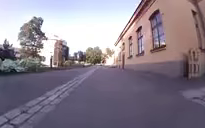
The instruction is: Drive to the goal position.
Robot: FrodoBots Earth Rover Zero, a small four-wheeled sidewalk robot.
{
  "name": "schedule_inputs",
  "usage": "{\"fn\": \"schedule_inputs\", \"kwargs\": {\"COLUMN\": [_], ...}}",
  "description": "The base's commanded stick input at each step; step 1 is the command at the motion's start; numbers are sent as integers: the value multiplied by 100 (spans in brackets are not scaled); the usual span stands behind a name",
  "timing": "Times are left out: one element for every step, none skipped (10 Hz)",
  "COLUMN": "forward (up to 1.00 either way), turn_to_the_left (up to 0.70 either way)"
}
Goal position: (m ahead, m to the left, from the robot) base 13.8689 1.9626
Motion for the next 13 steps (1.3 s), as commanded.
{"fn": "schedule_inputs", "kwargs": {"forward": [50, 50, 50, 50, 50, 50, 50, 50, 50, 50, 50, 50, 50], "turn_to_the_left": [0, 0, 0, 0, 0, 0, 0, 0, 0, 0, 0, 0, 0]}}
